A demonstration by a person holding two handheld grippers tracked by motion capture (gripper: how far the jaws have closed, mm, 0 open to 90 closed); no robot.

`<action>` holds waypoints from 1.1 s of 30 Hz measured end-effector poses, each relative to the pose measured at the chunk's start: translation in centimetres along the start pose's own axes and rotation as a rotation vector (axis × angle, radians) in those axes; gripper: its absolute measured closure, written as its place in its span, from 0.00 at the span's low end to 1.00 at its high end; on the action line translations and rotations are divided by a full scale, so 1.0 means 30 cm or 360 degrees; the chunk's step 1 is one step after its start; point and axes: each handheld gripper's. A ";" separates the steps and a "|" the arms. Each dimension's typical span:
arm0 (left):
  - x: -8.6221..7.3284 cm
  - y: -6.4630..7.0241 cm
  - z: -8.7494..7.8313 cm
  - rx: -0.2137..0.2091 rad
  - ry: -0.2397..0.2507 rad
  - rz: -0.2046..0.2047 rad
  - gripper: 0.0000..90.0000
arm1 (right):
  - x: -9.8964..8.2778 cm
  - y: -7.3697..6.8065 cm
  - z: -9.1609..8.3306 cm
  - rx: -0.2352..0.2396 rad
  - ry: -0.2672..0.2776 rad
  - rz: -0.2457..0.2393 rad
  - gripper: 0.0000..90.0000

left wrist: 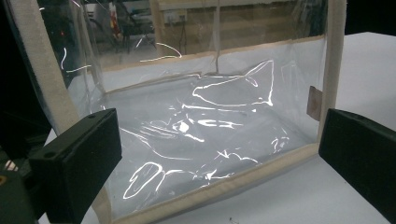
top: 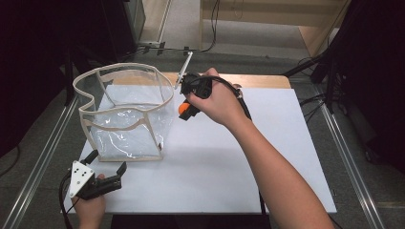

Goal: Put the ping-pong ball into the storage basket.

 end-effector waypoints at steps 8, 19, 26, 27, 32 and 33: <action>0.000 0.000 0.000 0.0001 -0.0001 0.0003 0.00 | 0.017 0.002 -0.016 -0.0001 -0.0001 -0.0009 0.53; 0.000 0.000 -0.001 -0.0003 0.0002 0.0002 0.00 | 0.044 0.008 -0.044 -0.0003 -0.0002 -0.0017 0.53; 0.000 0.000 0.000 -0.0003 0.0002 0.0002 0.00 | 0.059 0.012 -0.056 -0.0002 0.0001 -0.0029 0.53; 0.000 0.000 0.000 -0.0003 0.0002 0.0002 0.00 | 0.061 0.013 -0.058 -0.0006 0.0003 -0.0031 0.53; 0.000 -0.001 -0.001 -0.0003 0.0002 0.0003 0.00 | 0.074 0.015 -0.075 -0.0008 0.0005 -0.0035 0.53; 0.000 -0.001 -0.001 -0.0003 0.0001 0.0003 0.00 | 0.076 0.016 -0.078 -0.0011 0.0008 -0.0043 0.53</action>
Point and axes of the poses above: each handheld gripper's, and its own axes: z roughly forward along the jaws, x roughly out of its top, y roughly to its right, and after that the axes turned 5 degrees about -x, right-handed
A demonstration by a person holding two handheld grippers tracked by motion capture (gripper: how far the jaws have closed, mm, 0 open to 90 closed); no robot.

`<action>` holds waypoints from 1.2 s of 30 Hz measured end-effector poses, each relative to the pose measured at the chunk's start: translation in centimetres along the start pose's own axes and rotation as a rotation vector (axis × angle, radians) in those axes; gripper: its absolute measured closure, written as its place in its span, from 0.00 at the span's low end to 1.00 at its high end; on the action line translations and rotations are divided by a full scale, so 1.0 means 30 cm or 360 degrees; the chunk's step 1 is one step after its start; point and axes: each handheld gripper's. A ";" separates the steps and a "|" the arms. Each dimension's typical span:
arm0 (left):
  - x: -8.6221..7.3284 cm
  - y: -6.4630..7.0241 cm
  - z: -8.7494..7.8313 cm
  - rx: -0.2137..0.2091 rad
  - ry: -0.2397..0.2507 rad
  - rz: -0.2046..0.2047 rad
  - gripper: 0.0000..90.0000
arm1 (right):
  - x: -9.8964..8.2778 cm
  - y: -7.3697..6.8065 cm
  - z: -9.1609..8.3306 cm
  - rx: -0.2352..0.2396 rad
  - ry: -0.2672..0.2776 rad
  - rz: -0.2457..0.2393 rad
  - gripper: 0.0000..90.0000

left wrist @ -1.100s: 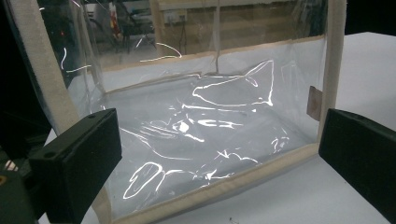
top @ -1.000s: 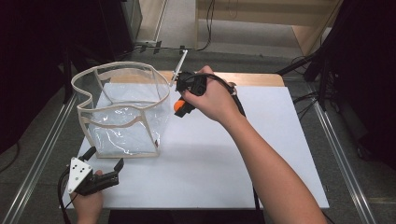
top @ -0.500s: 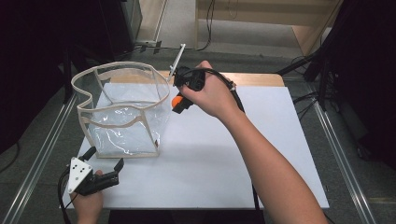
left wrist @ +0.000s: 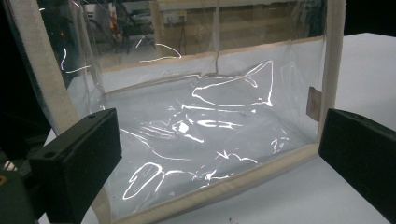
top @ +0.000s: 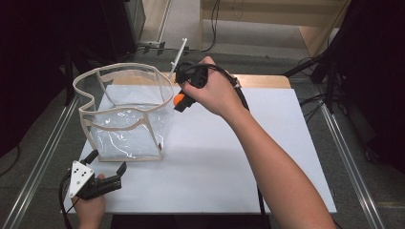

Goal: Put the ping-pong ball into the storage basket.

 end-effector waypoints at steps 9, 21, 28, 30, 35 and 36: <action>0.000 0.000 0.000 0.0001 0.0001 -0.0005 0.00 | 0.029 0.000 -0.017 0.0001 0.0012 -0.0007 0.53; 0.000 -0.001 -0.001 0.0001 0.0001 -0.0004 0.00 | 0.064 0.002 -0.035 -0.0005 0.0014 -0.0020 0.53; 0.000 -0.001 -0.001 0.0001 0.0002 -0.0004 0.00 | 0.084 0.002 -0.042 -0.0009 0.0015 -0.0031 0.53; 0.000 -0.002 -0.001 0.0001 0.0001 -0.0003 0.00 | 0.089 0.004 -0.041 -0.0010 0.0015 -0.0032 0.53; 0.000 -0.002 -0.001 0.0000 0.0000 -0.0003 0.00 | 0.100 0.008 -0.032 -0.0005 0.0014 -0.0032 0.53; 0.000 -0.002 -0.001 -0.0001 0.0000 -0.0003 0.00 | 0.103 0.009 -0.031 -0.0004 0.0011 -0.0036 0.53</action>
Point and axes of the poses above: each handheld gripper's, and its own axes: z roughly forward along the jaws, x roughly out of its top, y roughly to its right, and after that the axes turned 5 degrees about -x, right-handed
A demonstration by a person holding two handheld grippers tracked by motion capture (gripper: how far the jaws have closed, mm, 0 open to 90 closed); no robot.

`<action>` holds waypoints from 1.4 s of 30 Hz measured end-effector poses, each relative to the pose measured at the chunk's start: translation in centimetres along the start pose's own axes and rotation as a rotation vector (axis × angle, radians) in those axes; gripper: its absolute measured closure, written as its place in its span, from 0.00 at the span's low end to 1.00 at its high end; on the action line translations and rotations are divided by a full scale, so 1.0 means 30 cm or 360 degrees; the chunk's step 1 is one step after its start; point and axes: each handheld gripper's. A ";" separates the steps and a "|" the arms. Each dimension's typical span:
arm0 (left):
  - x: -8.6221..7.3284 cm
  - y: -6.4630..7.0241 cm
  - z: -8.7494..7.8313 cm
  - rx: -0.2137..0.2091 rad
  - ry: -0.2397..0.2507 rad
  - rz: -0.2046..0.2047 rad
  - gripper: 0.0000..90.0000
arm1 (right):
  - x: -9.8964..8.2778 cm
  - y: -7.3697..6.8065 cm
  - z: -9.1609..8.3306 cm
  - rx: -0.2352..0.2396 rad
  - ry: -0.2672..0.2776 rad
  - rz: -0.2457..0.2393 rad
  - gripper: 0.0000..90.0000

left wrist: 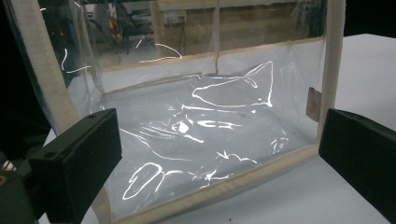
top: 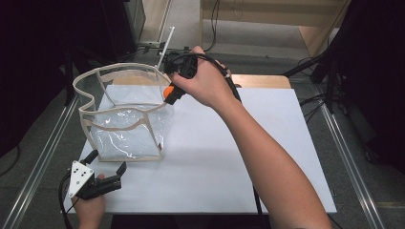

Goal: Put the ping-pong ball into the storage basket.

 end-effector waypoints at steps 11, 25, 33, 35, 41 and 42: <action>0.000 -0.001 0.000 -0.0001 0.0008 -0.0005 0.00 | 0.025 0.011 0.011 0.0002 0.0008 0.0010 0.53; 0.000 0.000 0.000 -0.0003 0.0002 0.0004 0.00 | 0.066 0.014 0.031 0.0007 0.0009 0.0002 0.53; 0.000 0.004 0.002 -0.0003 0.0003 0.0011 0.00 | 0.081 0.013 0.047 0.0003 0.0005 0.0007 0.53; 0.000 0.004 0.002 -0.0004 0.0004 0.0009 0.00 | 0.084 0.014 0.049 -0.0004 0.0006 0.0002 0.53; -0.001 0.005 0.002 -0.0004 0.0003 0.0011 0.00 | 0.092 0.016 0.059 -0.0011 0.0005 0.0006 0.53; 0.000 0.005 0.002 -0.0003 0.0002 0.0011 0.00 | 0.094 0.017 0.061 -0.0013 0.0002 0.0000 0.53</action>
Point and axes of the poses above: each handheld gripper's, and its own axes: z roughly forward along the jaws, x roughly out of its top, y roughly to its right, and after that the axes turned 5 degrees about -x, right-handed
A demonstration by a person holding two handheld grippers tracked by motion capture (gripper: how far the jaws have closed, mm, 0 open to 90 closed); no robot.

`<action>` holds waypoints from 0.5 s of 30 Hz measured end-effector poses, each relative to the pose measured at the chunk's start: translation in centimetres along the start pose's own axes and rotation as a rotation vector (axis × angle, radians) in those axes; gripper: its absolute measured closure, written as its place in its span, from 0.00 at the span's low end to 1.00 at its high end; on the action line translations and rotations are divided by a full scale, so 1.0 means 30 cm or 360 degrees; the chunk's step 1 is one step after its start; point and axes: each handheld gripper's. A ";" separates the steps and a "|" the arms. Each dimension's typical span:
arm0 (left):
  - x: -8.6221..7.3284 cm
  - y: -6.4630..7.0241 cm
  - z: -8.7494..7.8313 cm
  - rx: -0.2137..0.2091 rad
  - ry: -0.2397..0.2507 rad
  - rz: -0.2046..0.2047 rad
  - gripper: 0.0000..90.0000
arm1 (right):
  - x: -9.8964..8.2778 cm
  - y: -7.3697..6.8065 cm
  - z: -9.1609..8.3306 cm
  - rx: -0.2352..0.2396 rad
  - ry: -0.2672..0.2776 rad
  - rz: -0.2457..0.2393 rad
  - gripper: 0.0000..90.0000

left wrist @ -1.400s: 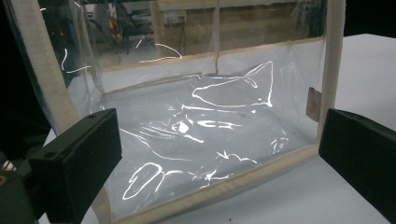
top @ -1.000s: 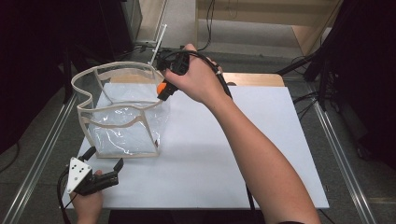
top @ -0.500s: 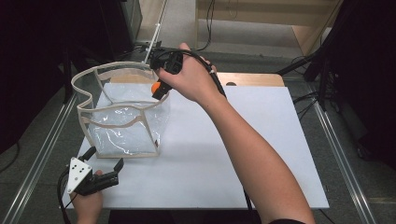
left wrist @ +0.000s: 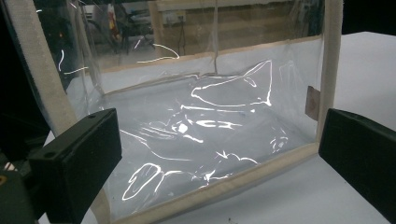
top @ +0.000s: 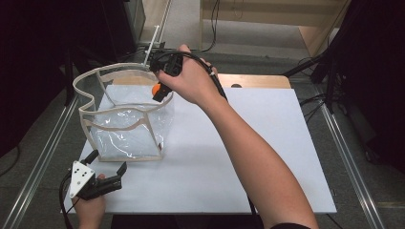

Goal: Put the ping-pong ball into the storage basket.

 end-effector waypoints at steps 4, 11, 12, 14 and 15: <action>0.000 0.000 0.000 0.0001 -0.0002 0.0002 0.00 | 0.007 -0.003 0.007 -0.0006 -0.0008 0.0003 0.53; 0.000 0.000 0.000 0.0001 -0.0001 0.0005 0.00 | 0.013 -0.001 0.020 -0.0026 -0.0020 0.0008 0.53; 0.000 0.000 0.000 0.0001 -0.0002 0.0005 0.00 | 0.014 -0.001 0.023 -0.0024 -0.0012 0.0008 0.53; 0.000 0.000 0.000 0.0001 -0.0002 0.0005 0.00 | 0.016 -0.002 0.027 -0.0031 -0.0014 0.0005 0.53; 0.000 0.000 0.000 0.0001 -0.0003 0.0005 0.00 | 0.017 -0.002 0.028 -0.0034 -0.0018 0.0004 0.53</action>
Point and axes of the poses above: each handheld gripper's, and its own axes: z roughly forward along the jaws, x roughly out of its top, y roughly to its right, and after that the axes turned 5 degrees about -x, right-handed
